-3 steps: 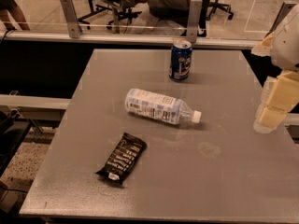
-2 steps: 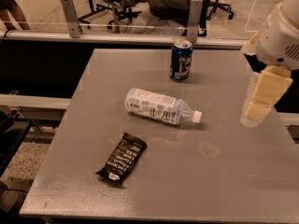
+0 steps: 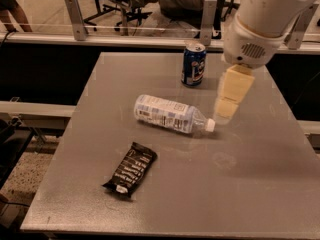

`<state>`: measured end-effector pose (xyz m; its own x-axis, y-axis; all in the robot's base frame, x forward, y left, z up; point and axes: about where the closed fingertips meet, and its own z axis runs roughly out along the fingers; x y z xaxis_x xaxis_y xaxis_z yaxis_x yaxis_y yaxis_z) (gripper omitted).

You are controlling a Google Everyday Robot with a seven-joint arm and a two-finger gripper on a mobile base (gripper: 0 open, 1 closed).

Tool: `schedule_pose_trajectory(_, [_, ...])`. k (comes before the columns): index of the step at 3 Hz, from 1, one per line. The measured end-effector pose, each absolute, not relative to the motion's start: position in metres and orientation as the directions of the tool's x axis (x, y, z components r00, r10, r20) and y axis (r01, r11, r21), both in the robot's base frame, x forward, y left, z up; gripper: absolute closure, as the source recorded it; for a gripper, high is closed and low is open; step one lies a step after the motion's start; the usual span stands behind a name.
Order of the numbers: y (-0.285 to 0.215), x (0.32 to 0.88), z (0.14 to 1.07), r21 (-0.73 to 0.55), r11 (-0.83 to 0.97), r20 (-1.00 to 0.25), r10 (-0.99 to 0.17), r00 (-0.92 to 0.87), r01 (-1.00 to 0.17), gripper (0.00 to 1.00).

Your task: Place blue plastic bottle upright

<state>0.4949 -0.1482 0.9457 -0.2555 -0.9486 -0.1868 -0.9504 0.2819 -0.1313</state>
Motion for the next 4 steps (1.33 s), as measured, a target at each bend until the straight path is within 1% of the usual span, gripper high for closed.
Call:
schedule_pose_trajectory(1, [-0.115,0.507,0.928,-0.089,0.297,-0.188,-0.942,-0.277,-0.951,0.00])
schedule_pose_trajectory(2, [-0.092,0.514,0.909,-0.066,0.316,-0.170,-0.938,-0.301,-0.947,0.00])
schedule_pose_trajectory(4, [-0.067,0.506,0.873,-0.034,0.318,-0.103,-0.944,-0.313,-0.948,0.00])
